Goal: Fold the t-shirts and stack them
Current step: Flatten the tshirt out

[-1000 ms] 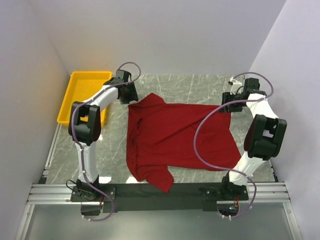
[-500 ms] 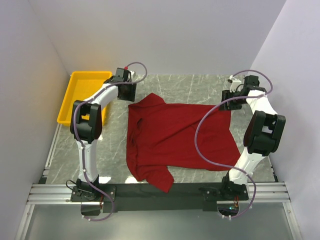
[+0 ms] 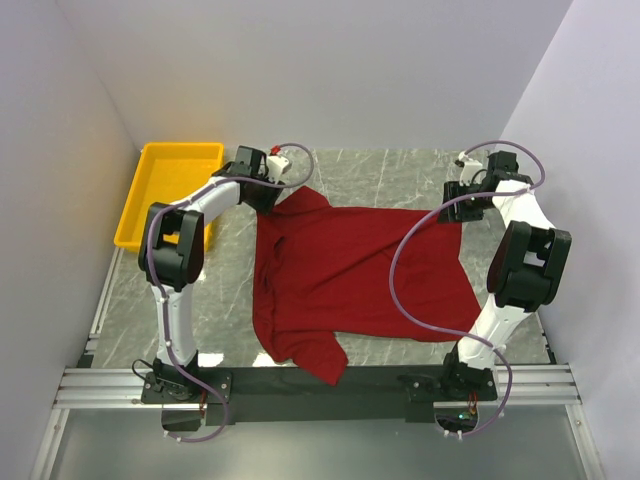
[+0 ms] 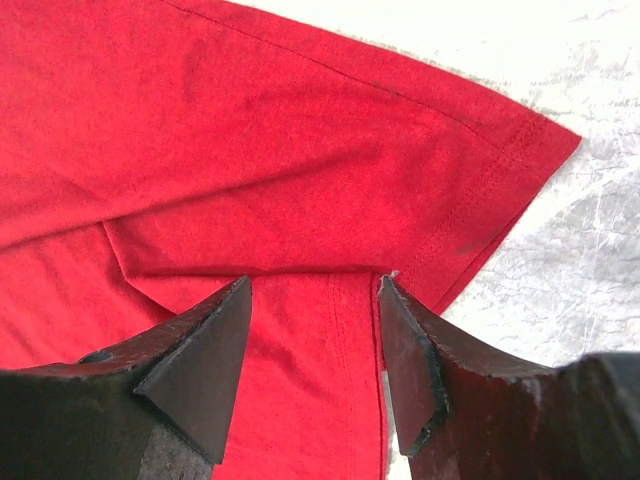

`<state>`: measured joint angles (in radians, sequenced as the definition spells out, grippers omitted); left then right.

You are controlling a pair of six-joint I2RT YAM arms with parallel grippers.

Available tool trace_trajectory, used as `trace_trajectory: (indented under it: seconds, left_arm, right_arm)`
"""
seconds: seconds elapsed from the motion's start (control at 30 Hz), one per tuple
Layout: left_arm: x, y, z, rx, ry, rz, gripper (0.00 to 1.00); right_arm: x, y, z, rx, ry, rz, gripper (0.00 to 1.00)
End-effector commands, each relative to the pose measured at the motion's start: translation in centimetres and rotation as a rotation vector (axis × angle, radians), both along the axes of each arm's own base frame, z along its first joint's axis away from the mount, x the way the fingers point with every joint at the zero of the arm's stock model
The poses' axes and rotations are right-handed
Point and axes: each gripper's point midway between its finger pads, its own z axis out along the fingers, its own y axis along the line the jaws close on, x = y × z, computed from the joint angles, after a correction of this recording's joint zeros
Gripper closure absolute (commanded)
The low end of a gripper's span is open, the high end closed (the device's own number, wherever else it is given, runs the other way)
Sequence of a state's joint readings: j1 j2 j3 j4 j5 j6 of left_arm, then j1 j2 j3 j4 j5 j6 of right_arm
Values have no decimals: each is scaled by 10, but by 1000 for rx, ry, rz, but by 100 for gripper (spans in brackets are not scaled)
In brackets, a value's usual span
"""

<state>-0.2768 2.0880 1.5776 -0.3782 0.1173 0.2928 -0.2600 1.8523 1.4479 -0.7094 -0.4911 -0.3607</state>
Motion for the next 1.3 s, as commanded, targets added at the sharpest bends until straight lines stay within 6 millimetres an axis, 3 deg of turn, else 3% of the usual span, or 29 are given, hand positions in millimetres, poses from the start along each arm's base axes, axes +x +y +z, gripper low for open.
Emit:
trace_trajectory:
  seconds: [0.0,0.43,0.8,0.9,0.93,1.03,1.2,1.27]
  left_arm:
    - [19,-17,27,-5,-104,-125,46]
    - [15,-30,-2,53,-58,-171,48]
    - [28,-19,-13,112,-84,-95,51]
    - [31,-17,-9,123,-100,-79,59]
    - [31,-16,-8,125,-102,-77,70]
    - [34,-16,0,117,-119,-60,83]
    - [33,-27,31,34,-159,-66,87]
    - [31,-29,34,3,-156,-63,90]
  right_arm:
    - [7,-4,8,-7,-27,8,39]
    - [10,-4,10,-4,-26,5,38]
    - [8,-3,8,6,-17,-4,38]
    - [8,-4,8,5,-17,-6,38]
    - [8,-3,8,5,-17,-6,38]
    - [8,-3,8,6,-17,-7,38]
    - [7,-4,7,5,-13,-10,38]
    - [7,-4,6,3,-13,-9,38]
